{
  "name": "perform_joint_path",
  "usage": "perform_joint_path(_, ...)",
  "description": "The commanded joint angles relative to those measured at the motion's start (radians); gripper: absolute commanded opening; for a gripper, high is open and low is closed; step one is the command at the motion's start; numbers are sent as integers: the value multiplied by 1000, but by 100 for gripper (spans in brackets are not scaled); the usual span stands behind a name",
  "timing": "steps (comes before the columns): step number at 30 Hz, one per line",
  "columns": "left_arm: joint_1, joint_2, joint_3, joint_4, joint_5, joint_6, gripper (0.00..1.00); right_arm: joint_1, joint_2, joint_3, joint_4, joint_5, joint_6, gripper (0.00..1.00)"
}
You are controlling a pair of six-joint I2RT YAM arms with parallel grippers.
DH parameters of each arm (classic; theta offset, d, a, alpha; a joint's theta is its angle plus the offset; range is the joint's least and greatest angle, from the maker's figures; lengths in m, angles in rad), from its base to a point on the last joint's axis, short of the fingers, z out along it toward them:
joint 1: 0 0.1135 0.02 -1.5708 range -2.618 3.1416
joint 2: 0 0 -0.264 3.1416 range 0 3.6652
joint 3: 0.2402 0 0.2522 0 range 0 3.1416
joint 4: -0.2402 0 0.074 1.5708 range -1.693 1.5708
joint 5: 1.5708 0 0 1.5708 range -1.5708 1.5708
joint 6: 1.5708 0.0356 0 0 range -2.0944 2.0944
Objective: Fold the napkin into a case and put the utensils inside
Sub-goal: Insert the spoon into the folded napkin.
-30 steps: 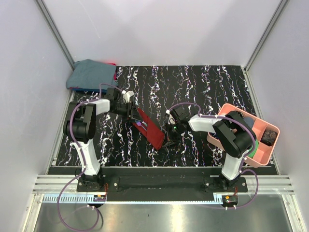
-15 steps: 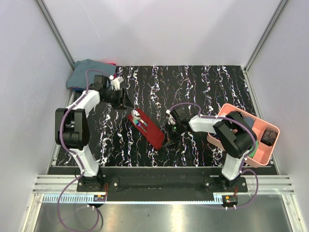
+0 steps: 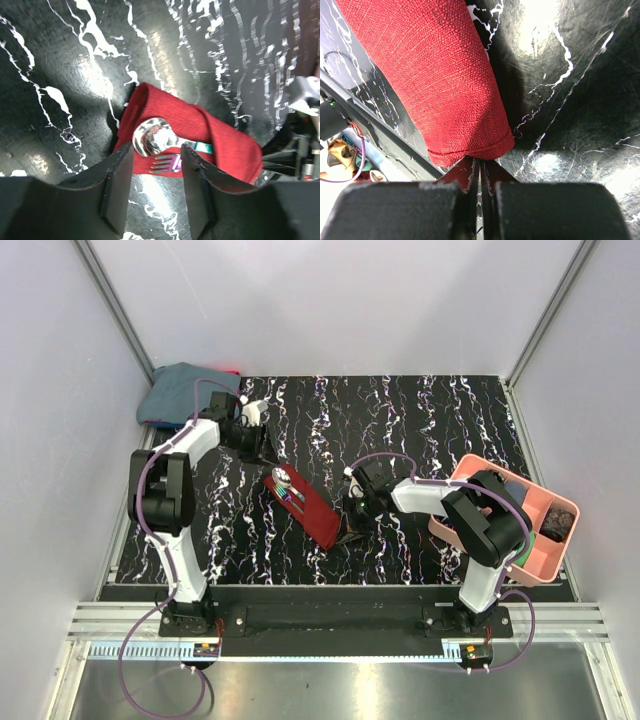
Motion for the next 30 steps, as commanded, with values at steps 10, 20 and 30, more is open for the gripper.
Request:
perform_joint_path(10, -26, 64, 61, 7, -50, 30, 36, 13, -9, -21, -9, 76, -14, 0)
perform_joint_path(20, -28, 75, 56, 12, -64, 30, 35, 11, -12, -24, -10, 83, -12, 0)
perform_joint_path(30, -49, 77, 23, 33, -38, 30, 6, 11, -9, -24, -12, 81, -14, 0)
